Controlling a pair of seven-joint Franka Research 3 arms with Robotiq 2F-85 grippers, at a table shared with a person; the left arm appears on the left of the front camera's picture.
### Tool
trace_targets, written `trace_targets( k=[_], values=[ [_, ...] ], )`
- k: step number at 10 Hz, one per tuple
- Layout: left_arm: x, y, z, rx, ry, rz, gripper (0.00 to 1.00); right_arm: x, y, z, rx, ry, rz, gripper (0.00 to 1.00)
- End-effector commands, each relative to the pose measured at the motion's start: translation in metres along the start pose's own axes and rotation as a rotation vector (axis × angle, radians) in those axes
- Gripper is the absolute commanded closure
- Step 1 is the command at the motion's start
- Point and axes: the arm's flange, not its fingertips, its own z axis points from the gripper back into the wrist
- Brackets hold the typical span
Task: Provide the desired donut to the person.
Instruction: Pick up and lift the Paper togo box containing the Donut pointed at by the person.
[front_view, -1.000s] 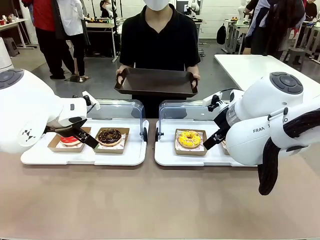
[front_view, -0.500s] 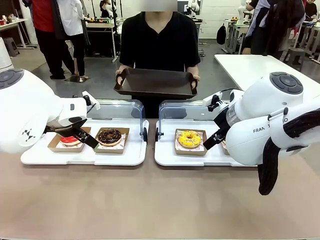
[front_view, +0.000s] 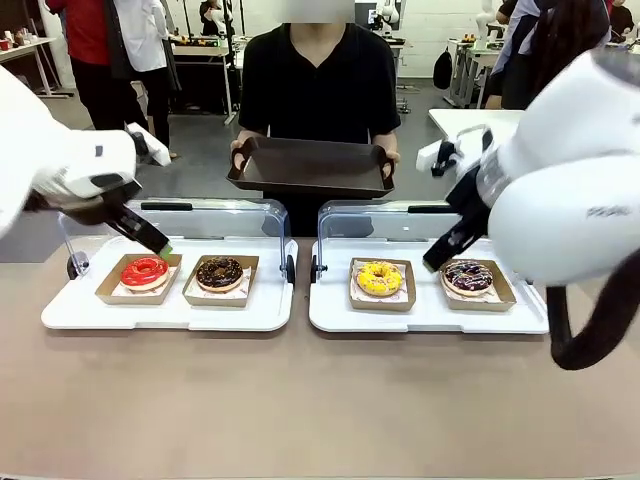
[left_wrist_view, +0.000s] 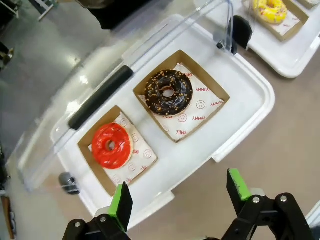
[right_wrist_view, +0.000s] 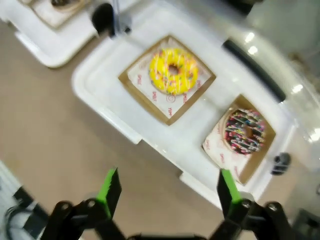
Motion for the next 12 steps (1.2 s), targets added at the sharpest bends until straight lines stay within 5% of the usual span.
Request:
trace_targets(
  k=[1,4,9,12],
  values=[
    [0.001,0.000,0.033,0.005,0.020,-0.048,0.00,0.011,0.018,0.045,-0.048,0.031,0.027,0.00],
    [0.006,-0.001,0.064,0.048,-0.003,-0.078,0.00,0.017,0.024,0.069,-0.085,0.047,0.033,0.00],
    [0.007,-0.003,0.057,0.001,0.004,-0.047,0.00,0.015,0.022,0.078,-0.042,0.027,0.043,0.00],
    [0.006,0.072,0.083,-0.403,-0.038,0.013,0.00,0.008,-0.060,0.112,0.380,-0.118,-0.043,0.00]
  ],
)
